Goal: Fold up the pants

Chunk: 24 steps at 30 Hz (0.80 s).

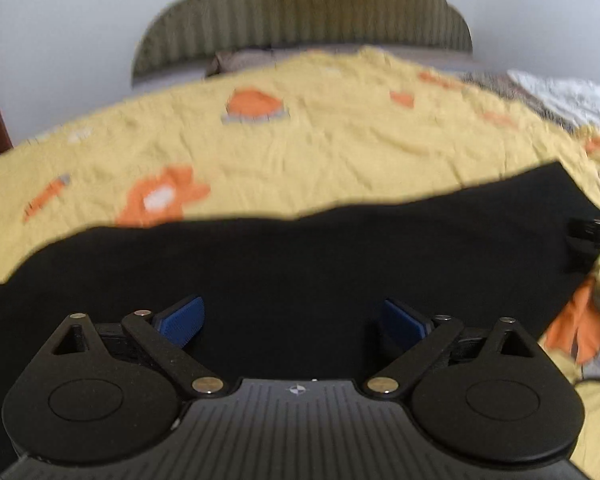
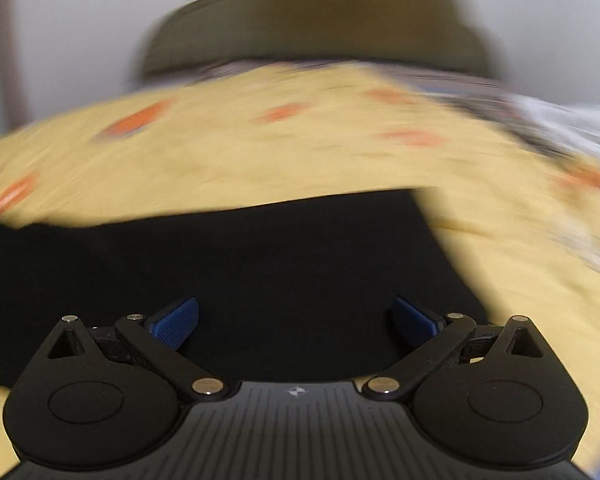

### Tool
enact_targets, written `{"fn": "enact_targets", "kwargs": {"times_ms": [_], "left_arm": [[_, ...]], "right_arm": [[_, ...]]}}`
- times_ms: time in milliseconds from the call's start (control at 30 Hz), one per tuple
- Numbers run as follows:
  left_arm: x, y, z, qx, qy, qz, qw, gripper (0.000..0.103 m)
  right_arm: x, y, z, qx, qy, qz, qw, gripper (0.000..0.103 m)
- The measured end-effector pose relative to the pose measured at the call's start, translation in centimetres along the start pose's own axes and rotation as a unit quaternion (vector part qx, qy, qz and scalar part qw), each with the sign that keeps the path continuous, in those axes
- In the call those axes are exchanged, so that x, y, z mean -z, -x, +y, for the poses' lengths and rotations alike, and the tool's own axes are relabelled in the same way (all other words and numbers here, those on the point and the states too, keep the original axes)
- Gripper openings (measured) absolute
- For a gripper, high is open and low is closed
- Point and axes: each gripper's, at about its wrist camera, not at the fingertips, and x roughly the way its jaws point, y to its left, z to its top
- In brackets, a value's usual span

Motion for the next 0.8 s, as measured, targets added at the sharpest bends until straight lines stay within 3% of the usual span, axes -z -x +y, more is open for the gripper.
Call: {"fn": "enact_targets", "kwargs": {"times_ms": [67,133,167,333,433,600,633,667,700,800], "left_arm": [[0.0,-0.7,-0.6,-0.017,-0.01,0.001,0.9998,0.099],[0.5,-1.9,-1.2,-0.016,-0.021,0.032,0.9991,0.098],[0.9,-2.0,-1.2,-0.016,-0.012,0.024,0.9995,0.101],[1.8,-1.9,-1.3,-0.029,-0.008,0.001,0.9995,0.103],[1.8,-1.8,-1.3,-0.032,-0.007,-0.002,0.9995,0.103],[2.2,-1.6,-1.5,-0.034,-0.007,-0.013,0.9993,0.103],[2.1,-1.7,-1.4,-0.034,-0.008,-0.013,0.9993,0.103],[2.0,-1.7,-1.4,-0.032,-0.008,-0.011,0.9994,0.103],[1.8,-1.7,-1.3,-0.03,-0.008,-0.007,0.9995,0.103],[0.6,-1.8,-0.7,-0.006,0.004,0.009,0.9999,0.1]], "right_arm": [[0.2,0.2,-2.2,0.004,-0.054,0.017,0.998,0.103],[0.9,0.2,-3.6,-0.056,-0.096,0.041,0.993,0.103],[1.4,0.5,-4.1,-0.087,-0.118,0.034,0.989,0.103],[2.4,0.5,-5.9,-0.148,-0.196,-0.003,0.969,0.103],[2.5,-0.2,-7.4,-0.164,-0.22,-0.027,0.961,0.103],[1.5,-2.0,-8.7,-0.155,-0.263,-0.04,0.951,0.101],[1.3,-2.3,-9.0,-0.151,-0.276,-0.041,0.948,0.097],[1.3,-2.6,-9.2,-0.141,-0.284,-0.04,0.948,0.075],[1.2,-3.0,-9.5,-0.138,-0.292,-0.034,0.946,0.035],[1.7,-3.4,-10.0,-0.137,-0.306,-0.029,0.942,0.015]]}}
